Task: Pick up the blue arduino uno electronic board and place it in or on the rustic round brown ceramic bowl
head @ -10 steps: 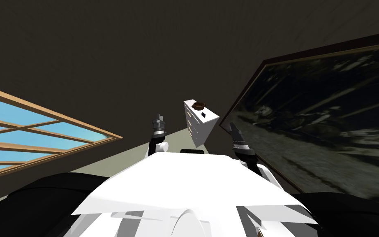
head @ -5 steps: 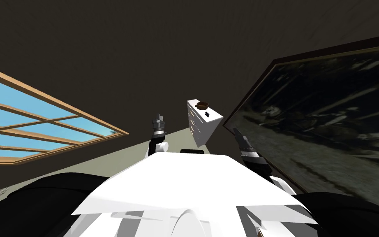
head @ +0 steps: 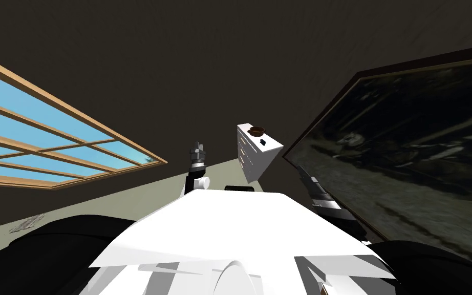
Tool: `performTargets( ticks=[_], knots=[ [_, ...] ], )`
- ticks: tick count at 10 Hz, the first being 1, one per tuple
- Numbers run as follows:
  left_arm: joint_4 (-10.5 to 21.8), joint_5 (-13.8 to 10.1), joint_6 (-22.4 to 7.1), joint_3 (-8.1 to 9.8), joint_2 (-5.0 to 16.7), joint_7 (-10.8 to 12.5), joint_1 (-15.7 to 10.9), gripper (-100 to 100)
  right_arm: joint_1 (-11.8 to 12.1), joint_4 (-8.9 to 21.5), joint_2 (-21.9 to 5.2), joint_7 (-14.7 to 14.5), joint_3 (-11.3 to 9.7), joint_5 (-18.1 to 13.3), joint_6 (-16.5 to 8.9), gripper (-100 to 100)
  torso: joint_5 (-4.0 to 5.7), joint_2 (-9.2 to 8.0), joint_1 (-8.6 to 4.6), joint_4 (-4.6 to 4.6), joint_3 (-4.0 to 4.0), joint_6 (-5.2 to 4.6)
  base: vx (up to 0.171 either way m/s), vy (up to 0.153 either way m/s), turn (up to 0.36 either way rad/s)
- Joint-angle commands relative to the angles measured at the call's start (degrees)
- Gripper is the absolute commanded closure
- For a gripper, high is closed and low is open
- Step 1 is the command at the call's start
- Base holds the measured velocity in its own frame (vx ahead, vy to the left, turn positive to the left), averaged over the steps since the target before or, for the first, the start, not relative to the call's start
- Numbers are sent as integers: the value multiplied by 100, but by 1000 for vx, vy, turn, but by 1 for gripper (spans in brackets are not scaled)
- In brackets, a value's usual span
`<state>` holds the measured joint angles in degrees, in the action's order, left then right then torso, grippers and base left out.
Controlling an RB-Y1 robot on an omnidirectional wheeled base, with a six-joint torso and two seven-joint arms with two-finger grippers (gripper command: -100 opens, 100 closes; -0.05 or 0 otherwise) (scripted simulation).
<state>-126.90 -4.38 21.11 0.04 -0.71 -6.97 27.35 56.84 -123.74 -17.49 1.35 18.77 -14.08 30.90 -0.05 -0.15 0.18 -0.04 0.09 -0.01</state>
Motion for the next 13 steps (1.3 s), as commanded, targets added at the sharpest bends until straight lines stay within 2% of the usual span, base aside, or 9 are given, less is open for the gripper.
performTargets(
  ticks=[1,4,5,6,7,8,9,10,13],
  knots=[
    [0,0,0,0,0,0,0,0,286,121,-161,172,286,-92,64,-100,0,0,0,0,0,0,-29,79,183],
    [0,0,0,-1,0,0,-1,0,743,183,-287,318,534,-183,112,-100,-1,4,1,1,-3,4,-17,60,146],
    [0,0,0,0,0,0,0,0,926,248,-415,470,784,-277,165,-100,1,5,-3,1,-3,-1,-16,84,204],
    [0,0,0,-1,0,0,0,0,1088,248,-415,470,784,-277,165,-100,-1,5,6,1,-3,3,-15,67,102],
    [0,0,0,0,0,0,0,0,1246,316,-546,626,1038,-372,225,-100,-1,5,2,1,-3,0,-10,73,219],
    [0,0,0,0,0,0,0,0,1397,316,-546,626,1038,-372,225,-100,-1,7,3,1,-4,4,-2,57,134],
    [0,0,0,0,0,0,0,0,1571,388,-678,786,1283,-469,292,-100,0,9,-1,2,-5,0,1,65,223],
    [0,0,0,0,0,0,0,0,1744,388,-678,786,1294,-469,292,-100,0,11,0,2,-6,4,-2,53,129],
    [0,0,0,1,0,0,1,0,2265,541,-951,1111,1777,-661,441,-100,0,15,1,3,-9,-1,18,74,194]
  ],
)
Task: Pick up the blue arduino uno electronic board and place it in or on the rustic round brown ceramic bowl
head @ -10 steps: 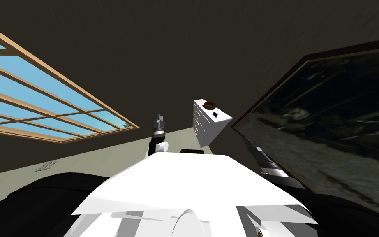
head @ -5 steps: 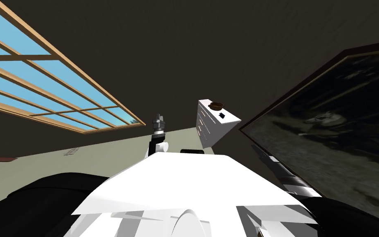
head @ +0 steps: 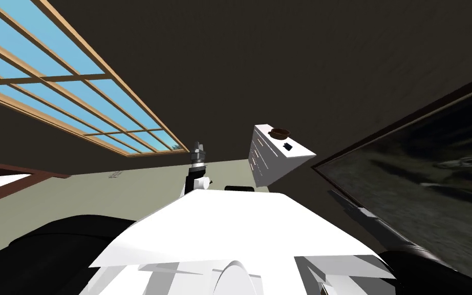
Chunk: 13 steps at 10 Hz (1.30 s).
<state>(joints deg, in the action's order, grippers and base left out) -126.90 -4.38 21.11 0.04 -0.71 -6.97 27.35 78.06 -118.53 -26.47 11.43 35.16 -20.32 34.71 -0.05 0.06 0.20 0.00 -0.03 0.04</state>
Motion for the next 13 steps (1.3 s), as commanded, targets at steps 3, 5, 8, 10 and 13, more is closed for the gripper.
performTargets(
  ticks=[3,5,8,10,13],
  knots=[
    [0,0,0,0,0,0,0,0,586,100,-193,265,415,-131,142,-100,1,-2,-5,0,1,0,21,52,176],
    [0,0,0,0,0,0,0,0,880,183,-334,426,658,-223,228,-100,2,1,-10,0,-1,0,29,44,191],
    [0,0,0,1,0,0,1,0,1375,352,-620,738,1119,-398,410,-100,1,6,-4,1,-4,-7,52,63,192],
    [0,0,0,1,1,0,1,0,1657,436,-767,887,1333,-480,503,-100,3,9,-11,2,-6,-6,60,32,195],
    [0,0,0,2,1,0,2,0,2136,600,-1064,1164,1724,-632,694,-100,4,20,-15,4,-12,-7,83,33,227]
  ],
)
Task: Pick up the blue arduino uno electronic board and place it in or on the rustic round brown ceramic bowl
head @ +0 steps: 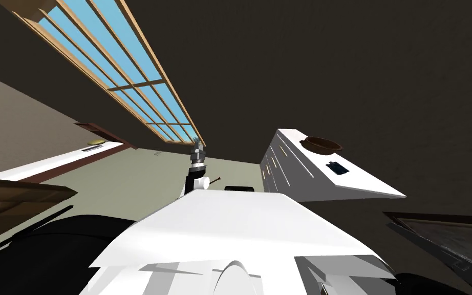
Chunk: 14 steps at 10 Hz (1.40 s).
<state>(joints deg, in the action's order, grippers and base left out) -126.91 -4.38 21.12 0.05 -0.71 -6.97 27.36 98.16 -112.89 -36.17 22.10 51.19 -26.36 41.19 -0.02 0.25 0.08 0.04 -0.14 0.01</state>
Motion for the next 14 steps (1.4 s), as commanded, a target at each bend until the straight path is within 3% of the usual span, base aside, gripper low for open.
performTargets(
  ticks=[1,2,4,5,9,13,14],
  knots=[
    [0,0,0,0,0,0,0,0,286,114,-244,225,286,-98,141,-100,0,0,0,0,0,0,92,21,393],
    [0,0,0,0,0,0,-1,0,380,114,-244,225,297,-98,141,-100,1,7,-6,2,-4,4,73,-3,132],
    [0,0,0,1,0,0,0,0,759,259,-539,456,605,-224,328,-100,3,4,-13,1,-2,-1,111,-11,247],
    [0,0,0,0,1,0,0,0,807,259,-539,456,605,-224,328,-100,5,18,-19,4,-11,3,89,-22,118],
    [0,0,0,1,1,0,1,0,1551,493,-1048,805,1039,-413,663,-100,7,21,-26,5,-13,1,111,-41,233],
    [0,0,0,1,1,0,1,0,2157,600,-1340,964,1214,-499,860,-100,7,-3,-23,-2,2,-5,79,-64,134],
    [0,0,0,1,1,0,1,0,2213,600,-1340,964,1214,-499,860,-100,6,2,-22,0,-1,-4,59,-42,56]
  ],
)
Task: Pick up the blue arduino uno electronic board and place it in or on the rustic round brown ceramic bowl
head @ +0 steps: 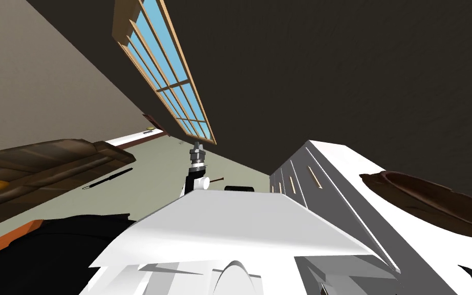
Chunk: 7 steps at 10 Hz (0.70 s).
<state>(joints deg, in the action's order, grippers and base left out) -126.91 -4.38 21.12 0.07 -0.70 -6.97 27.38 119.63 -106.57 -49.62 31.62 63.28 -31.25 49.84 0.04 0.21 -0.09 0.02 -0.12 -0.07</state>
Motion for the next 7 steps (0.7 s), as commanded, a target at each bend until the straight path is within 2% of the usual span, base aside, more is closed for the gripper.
performTargets(
  ticks=[1,2,3,4,7],
  knots=[
    [0,0,0,0,0,0,0,0,286,-10,-71,48,39,-29,48,-100,0,0,0,0,0,0,50,-38,61],
    [0,0,0,0,0,0,0,0,482,9,-136,76,64,-44,93,-100,-1,-3,3,-1,2,2,61,-45,127],
    [0,0,0,0,0,0,0,0,559,9,-136,76,64,-44,93,-100,0,-1,1,0,1,2,48,-33,43],
    [0,0,0,0,0,0,0,0,794,23,-187,97,81,-55,130,-100,-1,-6,5,-2,4,-1,46,-23,40],
    [0,0,0,0,0,0,0,0,1287,42,-250,121,97,-65,177,-100,-3,-13,12,-4,8,-1,33,-21,40]
  ],
)
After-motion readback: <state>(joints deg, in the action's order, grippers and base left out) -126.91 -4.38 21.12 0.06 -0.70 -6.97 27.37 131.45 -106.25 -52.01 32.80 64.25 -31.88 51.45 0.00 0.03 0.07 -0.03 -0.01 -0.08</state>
